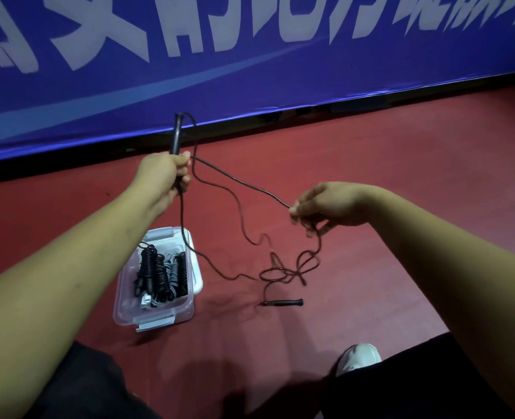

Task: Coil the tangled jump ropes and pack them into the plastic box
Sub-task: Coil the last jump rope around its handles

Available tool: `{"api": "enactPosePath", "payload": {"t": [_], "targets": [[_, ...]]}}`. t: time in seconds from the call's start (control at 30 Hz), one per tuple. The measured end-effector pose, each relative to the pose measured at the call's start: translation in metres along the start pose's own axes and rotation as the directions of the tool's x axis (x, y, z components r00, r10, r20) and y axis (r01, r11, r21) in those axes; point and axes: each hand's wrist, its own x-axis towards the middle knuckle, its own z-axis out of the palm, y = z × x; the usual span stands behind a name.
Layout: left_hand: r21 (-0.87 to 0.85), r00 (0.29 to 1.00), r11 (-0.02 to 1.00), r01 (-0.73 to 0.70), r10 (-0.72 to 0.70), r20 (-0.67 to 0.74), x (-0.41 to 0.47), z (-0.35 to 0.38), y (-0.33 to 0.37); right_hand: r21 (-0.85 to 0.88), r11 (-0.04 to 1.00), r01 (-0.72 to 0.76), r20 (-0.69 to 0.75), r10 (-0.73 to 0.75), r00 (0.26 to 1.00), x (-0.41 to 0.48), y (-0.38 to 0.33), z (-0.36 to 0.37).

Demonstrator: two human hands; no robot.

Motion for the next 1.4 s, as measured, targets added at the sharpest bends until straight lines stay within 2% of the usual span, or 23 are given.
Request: {"api": "enactPosePath", "payload": {"t": [0.07, 0.17, 0.27, 0.33, 0.4, 0.47, 0.5, 0.57, 0.63, 0.67, 0.77, 0.87, 0.93, 1.07, 1.13, 1.17, 1.2, 1.23, 1.33, 1.4], "targets": [[0.035, 0.999, 0.998, 0.044, -0.042, -0.034, 0.009, -0.012, -0.001, -0.115, 0.993, -0.024, -0.052, 0.018, 0.998, 0.001, 0.009, 0.0], [0.281, 0.998, 0.957, 0.066, -0.059, -0.035, 0.018, -0.022, -0.008, 0.021, 0.995, 0.096, -0.141, -0.092, 0.986, -0.001, 0.008, -0.001], [0.564, 0.981, 0.811, -0.155, 0.196, -0.012, 0.019, -0.018, -0.013, 0.041, 0.968, 0.246, -0.18, -0.235, 0.955, -0.008, -0.016, 0.003], [0.503, 0.951, 0.807, -0.31, 0.256, 0.175, 0.0, -0.002, -0.007, -0.036, 0.946, 0.322, -0.169, -0.323, 0.931, -0.013, -0.035, 0.011], [0.409, 0.877, 0.816, -0.408, 0.226, 0.423, -0.026, 0.02, -0.006, -0.093, 0.921, 0.379, -0.174, -0.39, 0.904, -0.017, -0.052, 0.019], [0.384, 0.799, 0.803, -0.456, 0.179, 0.573, -0.045, 0.036, -0.009, -0.048, 0.901, 0.432, -0.216, -0.431, 0.876, -0.017, -0.064, 0.022], [0.344, 0.784, 0.836, -0.426, 0.151, 0.602, -0.051, 0.041, -0.011, -0.025, 0.895, 0.446, -0.242, -0.439, 0.865, -0.016, -0.068, 0.021], [0.274, 0.796, 0.897, -0.348, 0.127, 0.592, -0.053, 0.043, -0.011, 0.013, 0.893, 0.45, -0.251, -0.433, 0.866, -0.014, -0.069, 0.017], [0.255, 0.848, 0.922, -0.29, 0.125, 0.516, -0.045, 0.04, -0.01, 0.063, 0.907, 0.417, -0.186, -0.4, 0.898, -0.011, -0.057, 0.013], [0.234, 0.875, 0.937, -0.26, 0.127, 0.467, -0.04, 0.038, -0.009, 0.053, 0.925, 0.377, -0.147, -0.366, 0.919, -0.008, -0.048, 0.012], [0.123, 0.953, 0.983, -0.138, 0.098, 0.287, -0.021, 0.025, -0.005, -0.129, 0.972, 0.195, -0.127, -0.212, 0.969, 0.0, -0.017, 0.008], [0.036, 0.996, 0.997, -0.064, 0.061, 0.072, 0.003, -0.005, 0.005, -0.091, 0.996, 0.01, -0.103, -0.019, 0.994, 0.004, 0.019, -0.006], [0.143, 0.998, 0.988, -0.058, 0.056, 0.02, 0.016, -0.025, 0.008, -0.063, 0.997, -0.051, -0.157, 0.04, 0.987, 0.002, 0.036, -0.017], [0.515, 0.993, 0.853, -0.078, 0.02, 0.117, 0.017, -0.023, -0.007, 0.067, 0.995, 0.076, -0.276, -0.055, 0.959, -0.002, 0.029, -0.025], [0.689, 0.984, 0.703, -0.178, 0.112, 0.14, 0.014, -0.015, -0.011, 0.094, 0.985, 0.147, -0.237, -0.122, 0.964, -0.005, 0.01, -0.018], [0.709, 0.972, 0.665, -0.234, 0.16, 0.171, 0.01, -0.009, -0.012, 0.079, 0.98, 0.181, -0.211, -0.161, 0.964, -0.006, -0.003, -0.012], [0.675, 0.959, 0.682, -0.281, 0.177, 0.22, 0.005, -0.002, -0.011, 0.055, 0.975, 0.213, -0.187, -0.2, 0.962, -0.007, -0.015, -0.005], [0.595, 0.945, 0.742, -0.308, 0.168, 0.28, -0.003, 0.006, -0.011, 0.031, 0.969, 0.246, -0.166, -0.237, 0.957, -0.009, -0.027, 0.002], [0.319, 0.88, 0.916, -0.245, 0.072, 0.469, -0.034, 0.034, -0.013, 0.016, 0.939, 0.344, -0.173, -0.337, 0.926, -0.009, -0.055, 0.019], [0.265, 0.833, 0.932, -0.247, 0.064, 0.549, -0.045, 0.046, -0.014, 0.053, 0.918, 0.392, -0.226, -0.371, 0.9, -0.007, -0.064, 0.021]]}}
